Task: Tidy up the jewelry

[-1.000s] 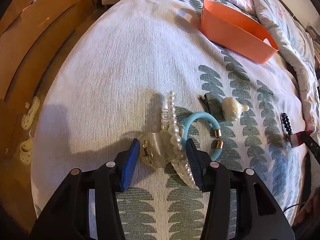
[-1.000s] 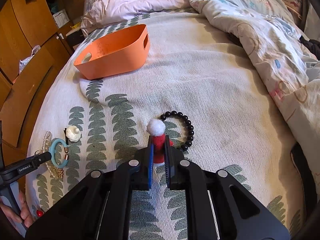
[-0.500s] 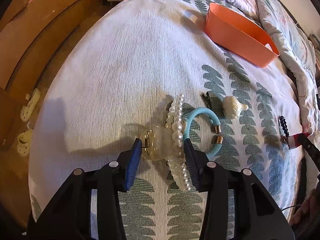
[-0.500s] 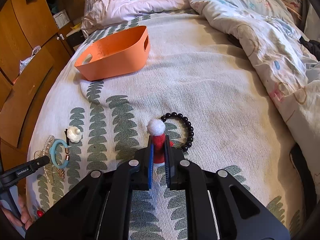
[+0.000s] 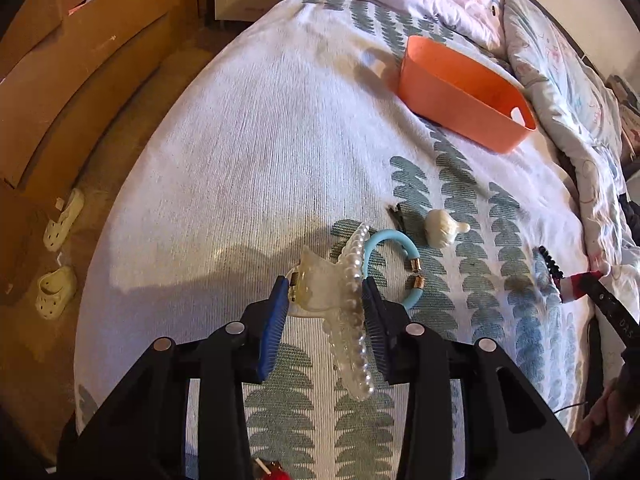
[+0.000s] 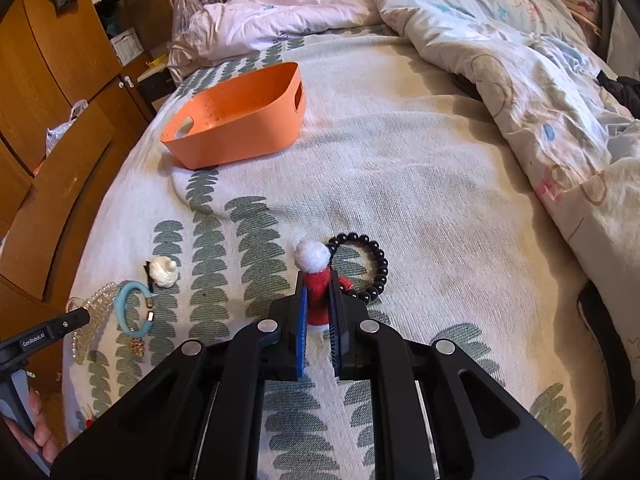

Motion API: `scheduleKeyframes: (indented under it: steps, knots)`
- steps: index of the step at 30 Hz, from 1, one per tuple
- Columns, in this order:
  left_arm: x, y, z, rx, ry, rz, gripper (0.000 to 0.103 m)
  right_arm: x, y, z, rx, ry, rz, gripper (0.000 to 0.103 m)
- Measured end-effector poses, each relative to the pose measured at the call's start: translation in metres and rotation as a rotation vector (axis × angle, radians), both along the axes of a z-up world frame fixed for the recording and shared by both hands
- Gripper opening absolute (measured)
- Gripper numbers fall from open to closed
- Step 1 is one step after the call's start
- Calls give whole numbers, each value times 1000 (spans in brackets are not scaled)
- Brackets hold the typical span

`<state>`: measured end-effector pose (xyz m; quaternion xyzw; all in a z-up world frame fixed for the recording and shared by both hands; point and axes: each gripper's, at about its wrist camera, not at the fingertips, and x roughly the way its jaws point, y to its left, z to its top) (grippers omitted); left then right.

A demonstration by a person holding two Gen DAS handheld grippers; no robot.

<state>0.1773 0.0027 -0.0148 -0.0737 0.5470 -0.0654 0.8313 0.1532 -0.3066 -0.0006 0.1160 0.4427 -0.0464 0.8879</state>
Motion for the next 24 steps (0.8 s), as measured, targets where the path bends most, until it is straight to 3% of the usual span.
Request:
scheduleKeyframes:
  steps: [9, 15, 20, 24]
  knots:
    - [-14, 8, 17, -8, -27, 8, 38, -26, 2, 23, 38, -52, 0, 10]
    - [-33, 10, 33, -16, -58, 1, 38, -64, 4, 39, 32, -83, 15, 10]
    - [-55, 8, 43, -23, -91, -15, 38, -105, 8, 63, 62, -163, 20, 10]
    - [-63, 9, 45, -22, -106, -16, 38, -114, 9, 74, 53, -198, 19, 10]
